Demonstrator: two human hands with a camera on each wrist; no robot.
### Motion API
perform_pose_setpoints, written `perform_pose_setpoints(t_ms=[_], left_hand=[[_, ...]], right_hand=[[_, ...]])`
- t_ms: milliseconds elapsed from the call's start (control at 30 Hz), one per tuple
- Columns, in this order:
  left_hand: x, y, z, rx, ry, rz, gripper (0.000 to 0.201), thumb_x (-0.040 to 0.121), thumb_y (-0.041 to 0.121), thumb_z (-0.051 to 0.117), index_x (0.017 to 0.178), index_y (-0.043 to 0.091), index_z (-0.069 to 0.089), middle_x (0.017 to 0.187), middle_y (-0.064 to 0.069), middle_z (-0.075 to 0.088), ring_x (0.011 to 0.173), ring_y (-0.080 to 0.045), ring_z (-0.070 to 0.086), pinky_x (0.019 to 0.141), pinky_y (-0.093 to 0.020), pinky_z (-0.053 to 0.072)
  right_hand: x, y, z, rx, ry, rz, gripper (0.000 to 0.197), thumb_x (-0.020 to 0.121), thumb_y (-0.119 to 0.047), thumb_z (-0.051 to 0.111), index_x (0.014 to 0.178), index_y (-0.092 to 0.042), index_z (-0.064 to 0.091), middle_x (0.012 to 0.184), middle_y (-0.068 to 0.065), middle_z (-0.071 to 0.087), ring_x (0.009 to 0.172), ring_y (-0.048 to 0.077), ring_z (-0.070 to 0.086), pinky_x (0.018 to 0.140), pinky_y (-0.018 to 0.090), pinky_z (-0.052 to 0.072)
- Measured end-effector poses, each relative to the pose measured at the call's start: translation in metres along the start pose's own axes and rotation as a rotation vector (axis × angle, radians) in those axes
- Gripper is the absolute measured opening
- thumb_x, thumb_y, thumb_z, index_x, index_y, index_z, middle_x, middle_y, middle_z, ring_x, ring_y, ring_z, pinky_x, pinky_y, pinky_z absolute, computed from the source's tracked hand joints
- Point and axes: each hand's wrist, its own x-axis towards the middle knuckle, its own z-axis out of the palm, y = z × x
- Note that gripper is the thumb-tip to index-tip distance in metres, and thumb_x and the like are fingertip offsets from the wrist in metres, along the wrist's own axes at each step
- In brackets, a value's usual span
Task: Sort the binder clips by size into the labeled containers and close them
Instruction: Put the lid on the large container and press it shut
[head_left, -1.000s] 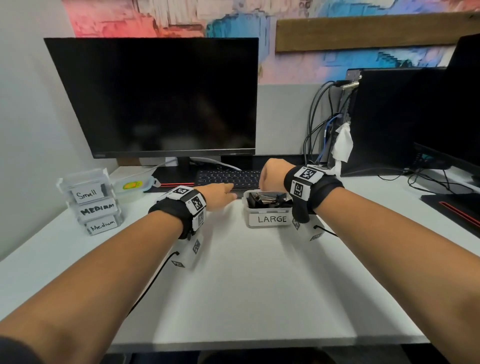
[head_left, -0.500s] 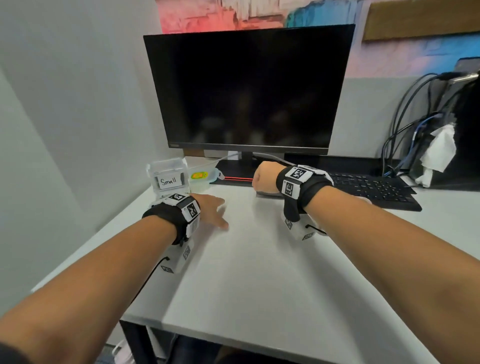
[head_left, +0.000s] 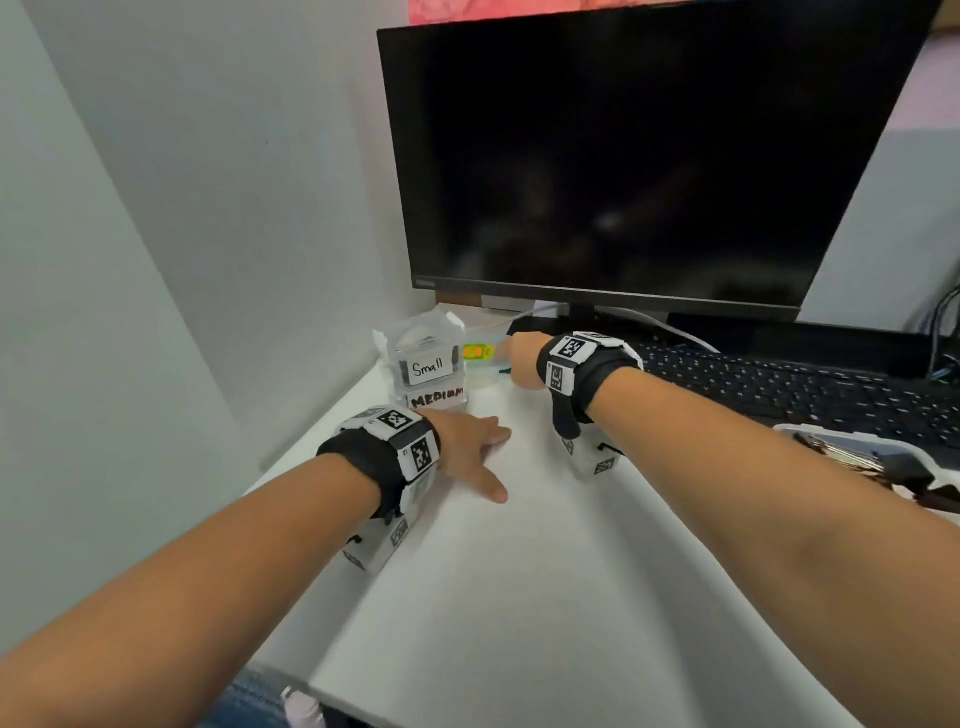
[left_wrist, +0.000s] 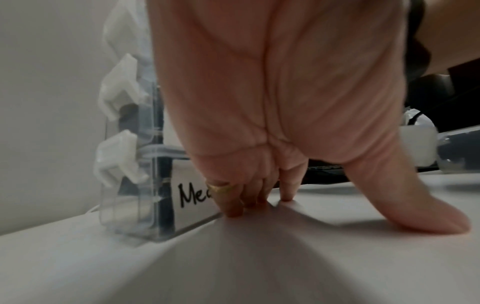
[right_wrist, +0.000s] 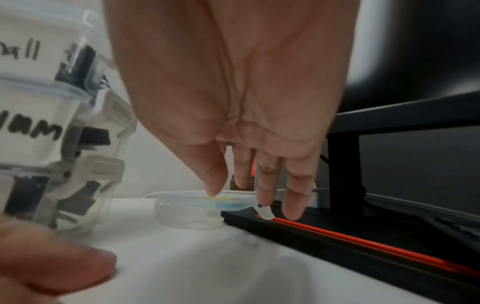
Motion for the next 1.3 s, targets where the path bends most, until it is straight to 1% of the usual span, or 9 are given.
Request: perform_pose_setpoints(t_ms=[333, 500, 600, 733, 833, 900, 1067, 1200, 1300], left_hand=[[0.011, -0.013, -0.009, -0.008, -0.073, 0.030, 0.088, 0.081, 0.053, 0.066, 0.149, 0.021, 0.021, 0.155, 0.003, 0.021, 0.136, -0.023, 0.037, 0.110, -0.040, 0.034], [0.012, -0.012, -0.009, -0.067, 0.016, 0.007, 0.074, 0.079, 0.057, 0.064, 0.141, 0.026, 0.036, 0.132, 0.000, 0.051, 0.112, -0.026, 0.057, 0.099, -0.040, 0.047], [0.010, -0.009, -0.008, -0.140, 0.157, 0.014, 0.070, 0.082, 0.053, 0.063, 0.142, 0.028, 0.037, 0.137, -0.001, 0.046, 0.119, -0.024, 0.053, 0.102, -0.035, 0.043], [0.009, -0.001, -0.007, -0.124, 0.212, -0.037, 0.075, 0.085, 0.052, 0.060, 0.146, 0.022, 0.029, 0.148, -0.002, 0.030, 0.127, -0.026, 0.045, 0.105, -0.040, 0.040], [0.010, 0.008, -0.004, -0.077, 0.195, -0.077, 0.080, 0.085, 0.052, 0.058, 0.149, 0.018, 0.023, 0.151, -0.003, 0.024, 0.130, -0.029, 0.043, 0.104, -0.047, 0.040], [0.010, 0.014, 0.000, -0.028, 0.190, -0.096, 0.083, 0.085, 0.053, 0.058, 0.149, 0.017, 0.020, 0.151, -0.002, 0.024, 0.132, -0.030, 0.042, 0.103, -0.050, 0.040], [0.003, 0.029, 0.000, 0.004, 0.180, -0.115, 0.072, 0.086, 0.054, 0.054, 0.146, 0.023, 0.029, 0.145, -0.003, 0.033, 0.125, -0.030, 0.047, 0.099, -0.042, 0.042], [-0.005, 0.037, -0.006, -0.104, 0.224, -0.089, 0.042, 0.091, 0.047, 0.051, 0.123, 0.019, 0.051, 0.129, -0.009, 0.047, 0.110, -0.027, 0.057, 0.087, -0.031, 0.044], [-0.006, 0.042, -0.005, -0.164, 0.288, -0.164, 0.043, 0.096, 0.040, 0.046, 0.128, 0.012, 0.045, 0.130, -0.012, 0.049, 0.112, -0.029, 0.055, 0.089, -0.034, 0.042]], right_hand=[[0.022, -0.004, 0.000, -0.185, -0.113, -0.020, 0.040, 0.099, -0.009, 0.038, 0.137, -0.004, 0.048, 0.135, 0.012, 0.053, 0.122, 0.028, 0.053, 0.102, 0.031, 0.043], [0.016, -0.002, -0.002, -0.224, -0.137, 0.026, 0.037, 0.099, -0.018, 0.042, 0.133, -0.004, 0.050, 0.135, 0.014, 0.052, 0.120, 0.025, 0.052, 0.103, 0.032, 0.039], [0.006, 0.002, -0.002, -0.177, -0.110, 0.041, 0.033, 0.099, -0.019, 0.045, 0.126, -0.004, 0.057, 0.106, 0.012, 0.058, 0.091, 0.020, 0.048, 0.096, 0.030, 0.044], [-0.012, 0.008, -0.002, -0.129, -0.066, 0.064, 0.030, 0.097, -0.020, 0.046, 0.115, -0.003, 0.062, 0.070, 0.004, 0.050, 0.079, 0.021, 0.050, 0.073, 0.030, 0.044], [-0.026, 0.014, 0.000, -0.133, -0.117, 0.092, 0.036, 0.096, -0.027, 0.050, 0.122, -0.003, 0.058, 0.105, 0.010, 0.064, 0.092, 0.023, 0.058, 0.090, 0.030, 0.047], [-0.039, 0.018, 0.003, -0.133, -0.136, 0.112, 0.038, 0.097, -0.027, 0.050, 0.127, -0.003, 0.054, 0.123, 0.012, 0.061, 0.110, 0.025, 0.059, 0.096, 0.030, 0.045], [-0.069, 0.030, 0.007, -0.114, -0.204, 0.097, 0.038, 0.093, -0.030, 0.056, 0.125, -0.009, 0.061, 0.125, 0.006, 0.062, 0.110, 0.023, 0.060, 0.098, 0.031, 0.048], [-0.098, 0.043, 0.010, -0.043, -0.142, 0.149, 0.035, 0.093, -0.023, 0.056, 0.122, -0.005, 0.062, 0.120, 0.010, 0.064, 0.094, 0.021, 0.058, 0.091, 0.031, 0.049], [-0.113, 0.049, 0.014, 0.030, -0.088, 0.179, 0.039, 0.089, -0.022, 0.061, 0.123, -0.004, 0.059, 0.121, 0.012, 0.063, 0.088, 0.021, 0.055, 0.083, 0.029, 0.049]])
